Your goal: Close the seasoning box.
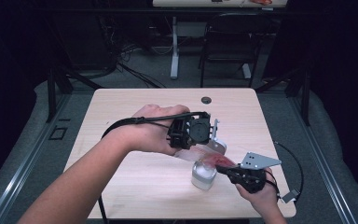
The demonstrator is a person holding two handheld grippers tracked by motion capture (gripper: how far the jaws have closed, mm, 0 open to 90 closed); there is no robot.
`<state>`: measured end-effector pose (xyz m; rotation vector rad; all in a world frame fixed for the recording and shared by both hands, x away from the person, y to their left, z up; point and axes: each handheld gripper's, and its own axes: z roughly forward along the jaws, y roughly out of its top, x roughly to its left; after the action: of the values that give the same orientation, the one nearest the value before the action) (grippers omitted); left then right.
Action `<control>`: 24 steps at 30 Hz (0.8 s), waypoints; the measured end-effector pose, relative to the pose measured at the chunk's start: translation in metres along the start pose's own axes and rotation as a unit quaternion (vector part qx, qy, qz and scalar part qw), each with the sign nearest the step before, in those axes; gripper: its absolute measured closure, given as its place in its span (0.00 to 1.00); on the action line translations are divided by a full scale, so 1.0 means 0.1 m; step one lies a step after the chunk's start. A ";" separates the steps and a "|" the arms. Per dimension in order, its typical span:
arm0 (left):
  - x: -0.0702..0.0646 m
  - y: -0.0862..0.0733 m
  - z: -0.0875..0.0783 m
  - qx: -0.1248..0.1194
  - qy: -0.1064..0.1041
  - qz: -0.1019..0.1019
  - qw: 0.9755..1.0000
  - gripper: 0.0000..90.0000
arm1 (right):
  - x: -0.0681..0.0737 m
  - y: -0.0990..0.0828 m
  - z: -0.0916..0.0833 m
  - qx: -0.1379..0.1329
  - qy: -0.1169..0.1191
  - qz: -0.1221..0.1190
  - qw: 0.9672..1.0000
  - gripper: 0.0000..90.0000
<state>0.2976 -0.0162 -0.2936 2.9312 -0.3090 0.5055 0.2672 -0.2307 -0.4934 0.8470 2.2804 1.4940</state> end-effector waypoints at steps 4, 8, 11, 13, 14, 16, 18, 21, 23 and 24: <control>0.00 -0.03 0.00 -0.001 0.001 0.000 1.000 0.99 | 0.00 0.01 0.02 -0.002 -0.005 -0.001 1.000 1.00; -0.01 -0.07 0.00 0.000 0.001 -0.007 1.000 0.99 | 0.01 0.02 0.06 -0.001 -0.004 -0.001 1.000 1.00; -0.01 -0.12 0.00 -0.002 0.000 -0.013 1.000 0.99 | 0.02 0.04 0.08 -0.001 0.001 -0.003 1.000 1.00; -0.01 -0.15 0.00 -0.001 -0.001 -0.015 1.000 0.99 | 0.03 0.05 0.10 -0.001 0.001 -0.006 1.000 1.00; -0.02 -0.17 0.00 -0.001 0.000 -0.018 1.000 0.99 | 0.03 0.05 0.10 0.000 0.000 -0.007 1.000 1.00; -0.02 -0.21 0.01 -0.003 -0.001 -0.020 1.000 0.99 | 0.04 0.06 0.11 0.000 0.002 -0.007 1.000 1.00; -0.02 -0.24 0.01 -0.003 0.000 -0.023 1.000 0.99 | 0.05 0.06 0.12 0.000 0.002 -0.008 1.000 1.00; -0.02 -0.27 0.02 -0.003 -0.001 -0.027 1.000 0.99 | 0.06 0.07 0.13 -0.002 0.004 -0.008 1.000 1.00; -0.02 -0.29 0.03 -0.004 -0.001 -0.031 1.000 0.99 | 0.06 0.07 0.13 -0.002 0.005 -0.010 1.000 1.00; -0.02 -0.30 0.03 -0.004 -0.001 -0.031 0.999 0.99 | 0.06 0.08 0.14 -0.004 0.006 -0.010 1.000 1.00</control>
<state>0.3038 0.0130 -0.3004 2.9234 -0.2177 0.4917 0.2721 -0.2148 -0.4917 0.8117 2.2846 1.5019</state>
